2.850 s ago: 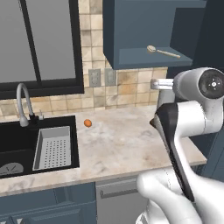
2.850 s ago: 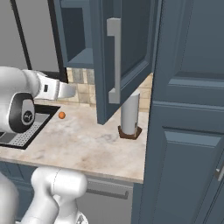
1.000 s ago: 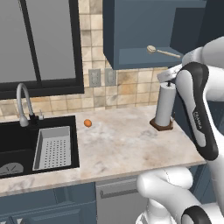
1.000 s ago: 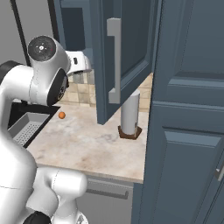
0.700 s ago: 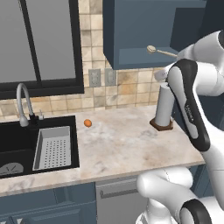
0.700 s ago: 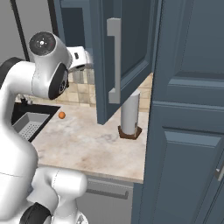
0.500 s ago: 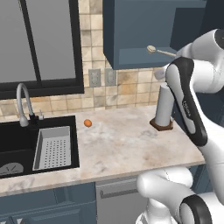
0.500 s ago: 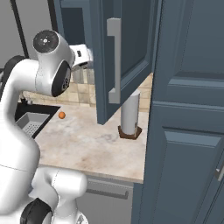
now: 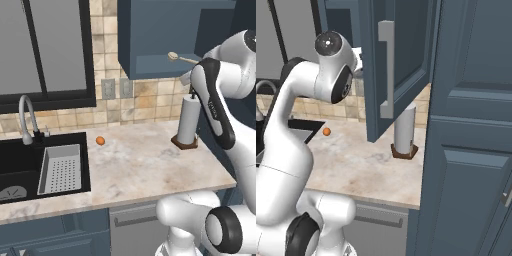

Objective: Open the cabinet. Pick the dish brush and place it next to the sink. Then close the cabinet.

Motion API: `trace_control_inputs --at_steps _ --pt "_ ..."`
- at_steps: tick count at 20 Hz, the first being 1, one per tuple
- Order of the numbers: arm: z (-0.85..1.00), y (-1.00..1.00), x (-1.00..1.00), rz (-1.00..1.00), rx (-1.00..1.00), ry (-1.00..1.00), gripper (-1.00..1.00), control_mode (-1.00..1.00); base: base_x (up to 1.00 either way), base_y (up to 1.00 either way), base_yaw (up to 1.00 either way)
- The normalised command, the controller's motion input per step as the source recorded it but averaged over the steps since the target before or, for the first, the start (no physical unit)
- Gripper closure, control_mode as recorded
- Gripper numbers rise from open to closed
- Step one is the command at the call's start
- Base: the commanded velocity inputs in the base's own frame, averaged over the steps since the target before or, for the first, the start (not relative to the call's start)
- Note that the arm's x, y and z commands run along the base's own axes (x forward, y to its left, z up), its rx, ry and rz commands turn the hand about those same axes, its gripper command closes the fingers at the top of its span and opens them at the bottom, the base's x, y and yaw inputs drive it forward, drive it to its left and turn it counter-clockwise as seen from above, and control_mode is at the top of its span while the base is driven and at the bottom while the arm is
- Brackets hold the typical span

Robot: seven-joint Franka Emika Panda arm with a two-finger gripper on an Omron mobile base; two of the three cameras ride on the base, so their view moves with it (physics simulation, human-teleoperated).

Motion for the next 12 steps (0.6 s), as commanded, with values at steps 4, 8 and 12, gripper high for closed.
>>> trace_control_inputs --at_steps 4,8,12 --pt "0.25 -0.06 0.39 0.00 0.00 0.00 -1.00 -1.00 0.00 0.00 0.00" --pt "0.25 0.00 0.43 0.00 0.00 0.00 -1.00 -1.00 0.00 0.00 0.00" --pt "0.06 -0.01 0.48 0.00 0.00 0.00 -1.00 -1.00 0.00 0.00 0.00"
